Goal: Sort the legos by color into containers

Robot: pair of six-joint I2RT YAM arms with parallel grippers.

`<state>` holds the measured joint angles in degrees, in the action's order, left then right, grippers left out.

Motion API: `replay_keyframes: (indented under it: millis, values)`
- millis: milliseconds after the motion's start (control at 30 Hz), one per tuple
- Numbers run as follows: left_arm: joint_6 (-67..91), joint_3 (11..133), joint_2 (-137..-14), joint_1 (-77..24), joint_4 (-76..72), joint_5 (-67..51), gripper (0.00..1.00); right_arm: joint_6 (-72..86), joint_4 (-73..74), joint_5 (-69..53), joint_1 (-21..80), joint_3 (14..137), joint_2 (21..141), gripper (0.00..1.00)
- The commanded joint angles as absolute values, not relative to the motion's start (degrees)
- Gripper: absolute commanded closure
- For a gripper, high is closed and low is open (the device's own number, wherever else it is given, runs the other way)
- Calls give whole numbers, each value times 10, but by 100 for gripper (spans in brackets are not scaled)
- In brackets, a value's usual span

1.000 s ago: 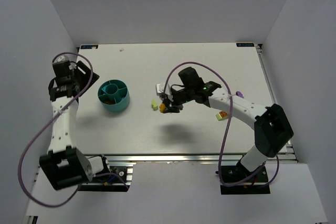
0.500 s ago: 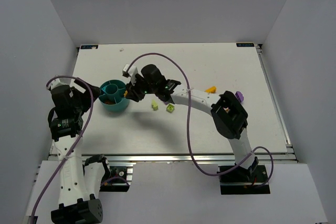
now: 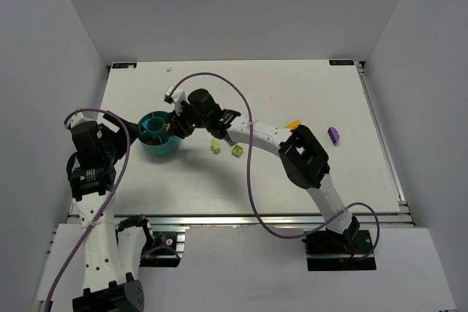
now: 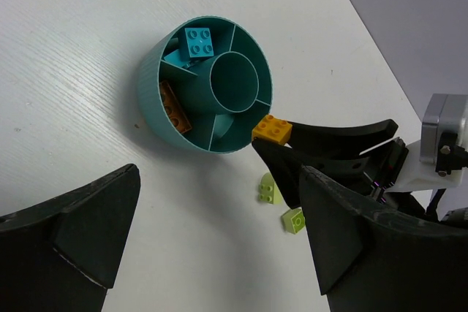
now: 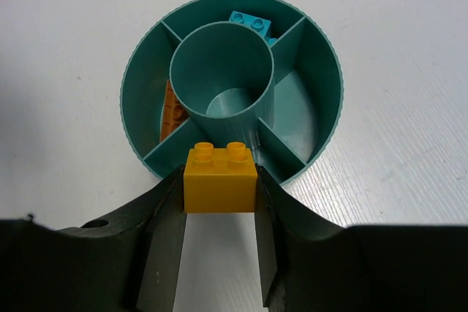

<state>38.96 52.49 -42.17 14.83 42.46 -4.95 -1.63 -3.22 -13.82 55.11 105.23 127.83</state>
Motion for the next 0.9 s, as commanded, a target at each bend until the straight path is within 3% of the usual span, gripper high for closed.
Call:
replay_keyframes:
  millis: [0,133,333,533,600,700,767,867]
  values:
    - [392,521,-415,147,430,-41,2,-11,-52,-142,556,1088,1291,84]
    - [392,525,-415,148,432,-42,2,-21,-55,-145,558,1097,1304,73]
    - [380,534,-412,148,422,-68,2,-46,-52,-156,558,1106,1316,37]
    - [387,501,-391,147,349,-150,3,-59,-48,-170,549,1080,1277,31]
    - [408,484,-386,147,317,-207,9,-53,-57,-182,540,1046,1239,28]
    - [424,457,-376,147,269,-256,21,-105,-45,-238,507,982,1167,11]
    - [435,442,-376,147,244,-275,26,-150,-41,-275,472,930,1094,11]
    - [462,412,-375,134,201,-298,42,-210,-7,-358,394,853,1021,10]
